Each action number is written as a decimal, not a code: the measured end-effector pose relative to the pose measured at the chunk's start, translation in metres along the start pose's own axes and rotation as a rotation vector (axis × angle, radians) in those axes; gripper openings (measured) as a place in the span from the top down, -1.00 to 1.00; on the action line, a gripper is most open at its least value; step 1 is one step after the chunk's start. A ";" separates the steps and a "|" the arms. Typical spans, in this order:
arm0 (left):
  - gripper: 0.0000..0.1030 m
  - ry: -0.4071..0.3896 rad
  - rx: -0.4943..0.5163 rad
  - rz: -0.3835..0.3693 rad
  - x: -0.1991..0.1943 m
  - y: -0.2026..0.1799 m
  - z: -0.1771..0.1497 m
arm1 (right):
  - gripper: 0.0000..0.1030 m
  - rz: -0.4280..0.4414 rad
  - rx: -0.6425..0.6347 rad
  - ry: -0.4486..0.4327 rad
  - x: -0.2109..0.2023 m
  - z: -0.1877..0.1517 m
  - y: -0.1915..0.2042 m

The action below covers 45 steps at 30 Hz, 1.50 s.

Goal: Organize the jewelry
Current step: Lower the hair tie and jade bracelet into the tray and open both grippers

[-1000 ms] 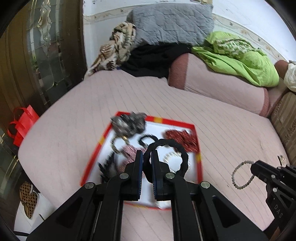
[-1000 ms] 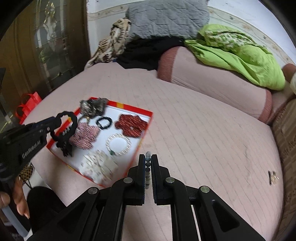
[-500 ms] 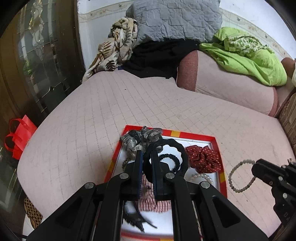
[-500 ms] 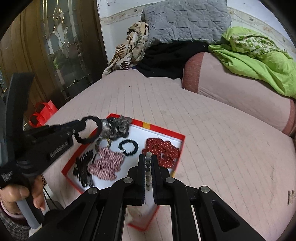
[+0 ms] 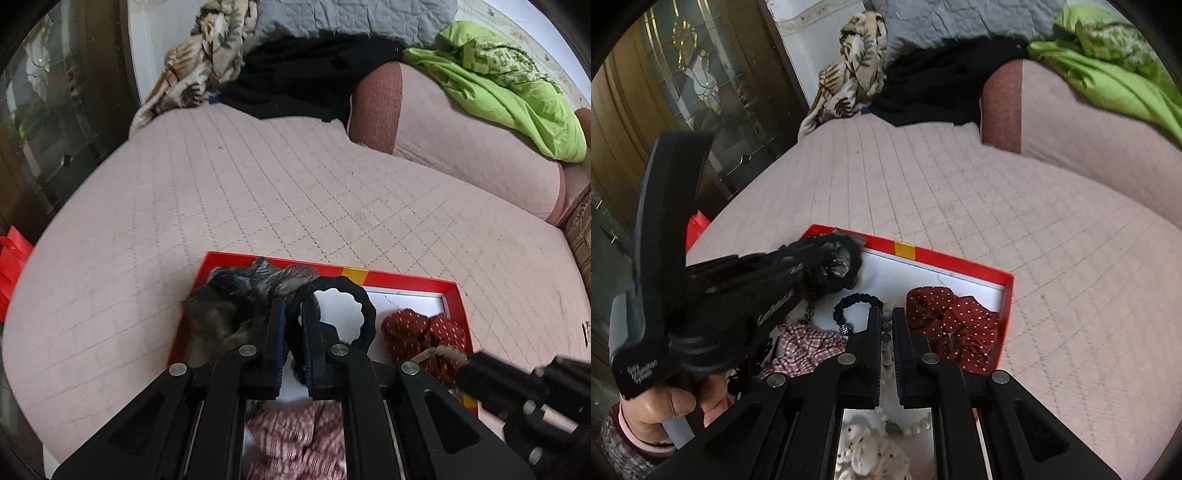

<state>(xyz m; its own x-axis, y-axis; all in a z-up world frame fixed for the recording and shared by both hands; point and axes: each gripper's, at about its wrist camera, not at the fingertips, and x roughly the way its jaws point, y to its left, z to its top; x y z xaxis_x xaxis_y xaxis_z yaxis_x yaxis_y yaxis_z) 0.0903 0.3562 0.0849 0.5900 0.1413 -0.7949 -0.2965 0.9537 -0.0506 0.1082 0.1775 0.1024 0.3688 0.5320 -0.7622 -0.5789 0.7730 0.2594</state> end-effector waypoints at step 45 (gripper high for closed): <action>-0.47 -0.213 -0.022 0.143 -0.100 -0.018 -0.034 | 0.12 -0.029 0.020 0.002 -0.038 -0.035 -0.010</action>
<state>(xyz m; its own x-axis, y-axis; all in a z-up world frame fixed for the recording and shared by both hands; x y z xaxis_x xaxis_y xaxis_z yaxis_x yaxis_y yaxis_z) 0.0108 0.3162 0.1446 0.6847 0.3294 -0.6501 -0.4036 0.9141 0.0381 0.0742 0.1379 0.1080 0.3839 0.5089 -0.7704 -0.5536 0.7947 0.2491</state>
